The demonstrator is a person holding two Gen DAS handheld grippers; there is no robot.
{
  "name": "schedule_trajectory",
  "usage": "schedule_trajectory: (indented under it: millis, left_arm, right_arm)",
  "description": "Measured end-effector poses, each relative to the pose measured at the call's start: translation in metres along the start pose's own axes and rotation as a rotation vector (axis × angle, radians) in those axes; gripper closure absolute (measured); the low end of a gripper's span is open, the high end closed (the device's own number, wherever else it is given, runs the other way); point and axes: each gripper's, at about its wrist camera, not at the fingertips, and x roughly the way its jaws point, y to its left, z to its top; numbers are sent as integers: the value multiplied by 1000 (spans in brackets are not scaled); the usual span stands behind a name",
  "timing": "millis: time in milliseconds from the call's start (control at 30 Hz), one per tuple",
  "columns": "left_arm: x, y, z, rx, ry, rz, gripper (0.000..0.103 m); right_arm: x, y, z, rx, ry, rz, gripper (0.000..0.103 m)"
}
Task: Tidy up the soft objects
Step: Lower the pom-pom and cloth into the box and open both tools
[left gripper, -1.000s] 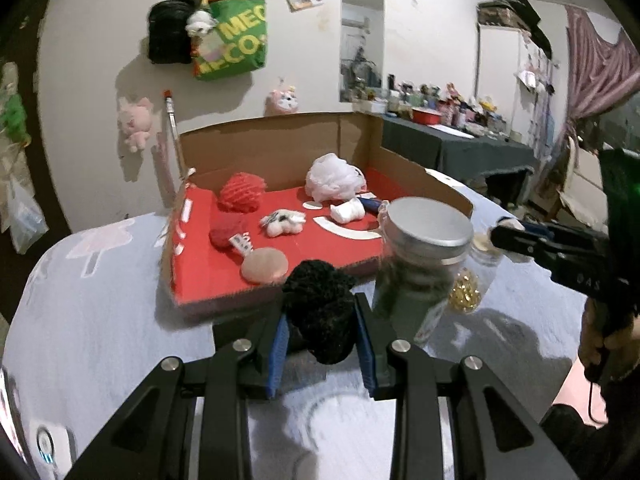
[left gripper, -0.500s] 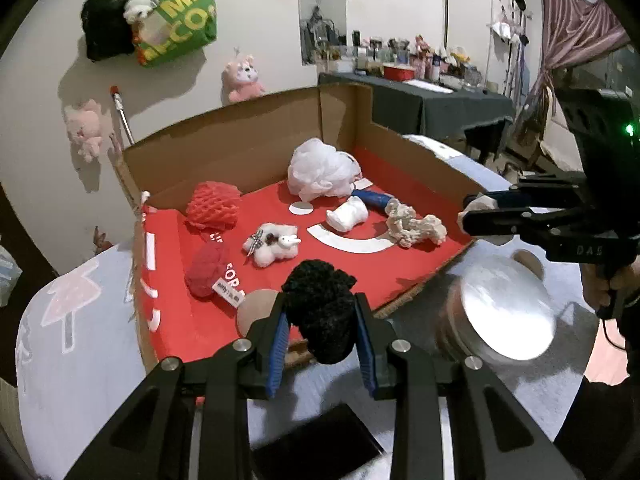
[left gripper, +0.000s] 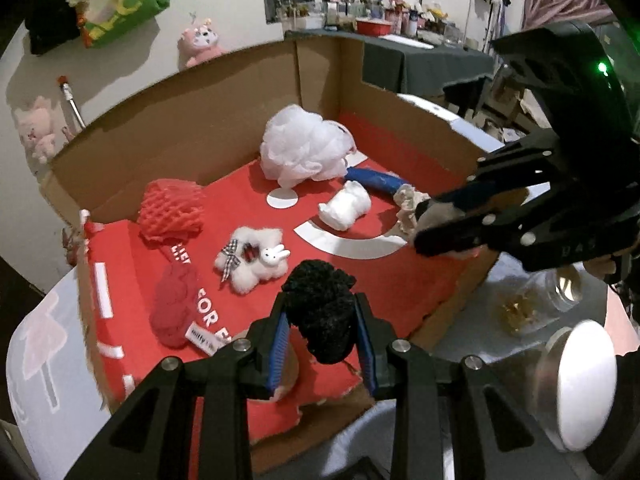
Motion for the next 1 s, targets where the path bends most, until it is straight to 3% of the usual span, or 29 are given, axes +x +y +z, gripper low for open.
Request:
schedule_trajectory:
  millis: [500, 1000]
  left_arm:
    - [52, 8, 15, 29, 152, -54, 70]
    - [64, 7, 21, 30, 178, -56, 68]
  right_arm:
    - [57, -6, 29, -4, 208, -44, 78]
    - [75, -4, 35, -44, 268, -70, 78]
